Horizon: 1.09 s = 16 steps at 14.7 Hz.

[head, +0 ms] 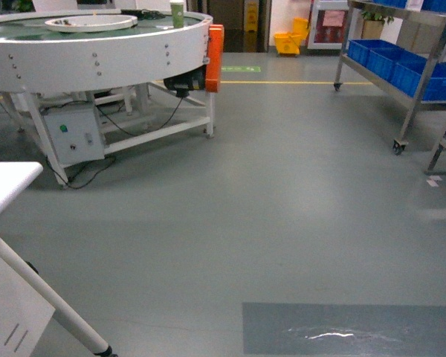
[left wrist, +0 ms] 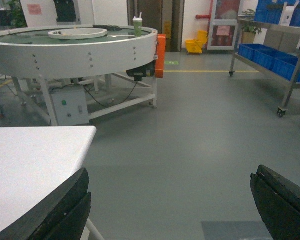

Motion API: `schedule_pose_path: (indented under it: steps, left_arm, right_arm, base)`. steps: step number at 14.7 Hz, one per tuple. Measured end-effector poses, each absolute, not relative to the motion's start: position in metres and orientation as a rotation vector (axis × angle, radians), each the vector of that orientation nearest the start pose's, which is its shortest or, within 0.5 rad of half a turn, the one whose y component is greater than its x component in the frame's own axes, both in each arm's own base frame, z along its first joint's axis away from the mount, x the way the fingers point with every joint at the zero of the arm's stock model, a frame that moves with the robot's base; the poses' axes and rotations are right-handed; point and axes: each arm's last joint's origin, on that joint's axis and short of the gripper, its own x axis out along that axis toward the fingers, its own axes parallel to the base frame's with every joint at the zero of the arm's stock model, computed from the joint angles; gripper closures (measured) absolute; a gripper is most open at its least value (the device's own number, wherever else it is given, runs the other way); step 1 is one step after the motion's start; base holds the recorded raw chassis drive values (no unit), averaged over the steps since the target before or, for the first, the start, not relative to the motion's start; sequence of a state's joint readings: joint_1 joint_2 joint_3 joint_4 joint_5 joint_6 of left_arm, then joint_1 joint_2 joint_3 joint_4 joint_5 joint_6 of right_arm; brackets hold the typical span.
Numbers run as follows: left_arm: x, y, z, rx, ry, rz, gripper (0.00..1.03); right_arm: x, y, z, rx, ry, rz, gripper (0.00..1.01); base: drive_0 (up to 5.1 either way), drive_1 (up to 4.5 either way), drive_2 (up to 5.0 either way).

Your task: Pick red block from blue box to shelf

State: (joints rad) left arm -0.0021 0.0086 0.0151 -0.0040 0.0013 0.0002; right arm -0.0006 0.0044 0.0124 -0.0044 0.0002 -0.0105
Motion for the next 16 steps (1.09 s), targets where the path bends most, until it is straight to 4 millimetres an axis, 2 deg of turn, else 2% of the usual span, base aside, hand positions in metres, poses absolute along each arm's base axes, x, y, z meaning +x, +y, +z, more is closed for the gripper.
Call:
schedule_pose_path:
  steps: [6,16]
  left_arm:
    - [0.0973,-0.0003,0.1676,0.0,-0.003,-0.002,0.05]
    - [0.0973,-0.0001,0.1674,0.0,-0.001,-0.001,0.05]
  right_arm:
    - [0.0972,0.0,0.167,-0.01,-0.004,-0.001,0.73]
    - [0.0972,0.0,0.1668,-0.01,-0.002,0.0,0.73]
  base:
    - [-0.7,-0.73,-0.7]
    - [0.0,3.93,-3.9]
